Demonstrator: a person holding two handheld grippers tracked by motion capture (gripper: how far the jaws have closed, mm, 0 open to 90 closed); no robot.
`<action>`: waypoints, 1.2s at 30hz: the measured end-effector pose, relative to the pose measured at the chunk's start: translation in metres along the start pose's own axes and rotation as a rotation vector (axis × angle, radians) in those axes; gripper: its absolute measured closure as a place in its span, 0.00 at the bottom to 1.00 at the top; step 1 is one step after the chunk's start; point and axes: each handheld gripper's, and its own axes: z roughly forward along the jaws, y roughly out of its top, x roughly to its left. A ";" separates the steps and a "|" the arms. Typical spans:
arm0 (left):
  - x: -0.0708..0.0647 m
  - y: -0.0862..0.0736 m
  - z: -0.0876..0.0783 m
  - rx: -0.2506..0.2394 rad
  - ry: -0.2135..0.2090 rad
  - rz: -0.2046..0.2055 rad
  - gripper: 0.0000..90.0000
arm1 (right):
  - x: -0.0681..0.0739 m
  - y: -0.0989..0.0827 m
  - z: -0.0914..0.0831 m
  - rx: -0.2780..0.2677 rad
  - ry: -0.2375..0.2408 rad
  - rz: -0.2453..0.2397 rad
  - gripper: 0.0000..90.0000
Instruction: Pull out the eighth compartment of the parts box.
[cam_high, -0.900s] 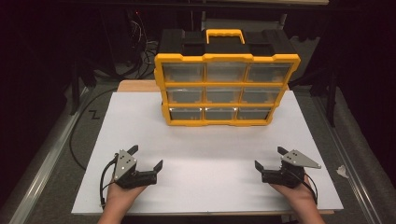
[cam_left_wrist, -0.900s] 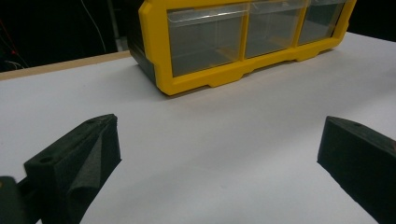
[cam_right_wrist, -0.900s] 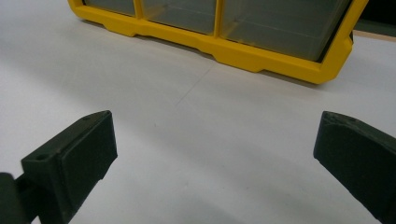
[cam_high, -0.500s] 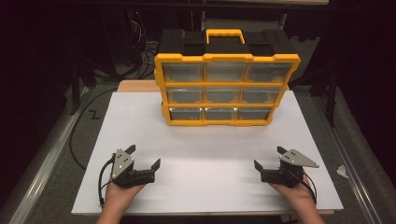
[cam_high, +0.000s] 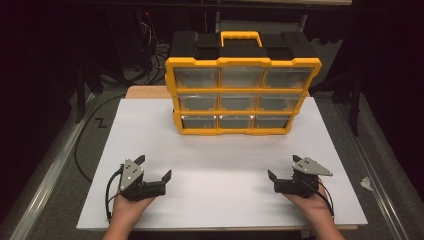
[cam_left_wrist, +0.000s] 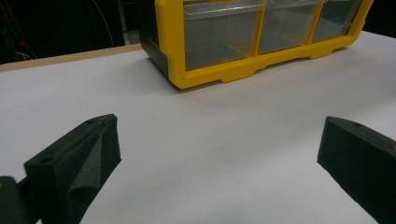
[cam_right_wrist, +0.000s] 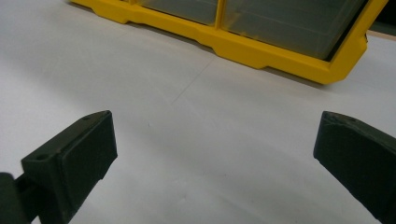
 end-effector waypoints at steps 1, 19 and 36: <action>0.000 0.000 0.000 0.000 0.000 0.001 0.00 | 0.000 0.001 0.001 -0.002 0.002 0.003 0.01; 0.002 0.000 -0.001 0.003 0.003 0.009 0.00 | 0.004 0.022 0.033 0.004 -0.029 -0.002 0.01; 0.002 -0.001 0.000 0.008 0.009 0.010 0.00 | -0.004 0.043 0.074 0.017 -0.114 -0.047 0.04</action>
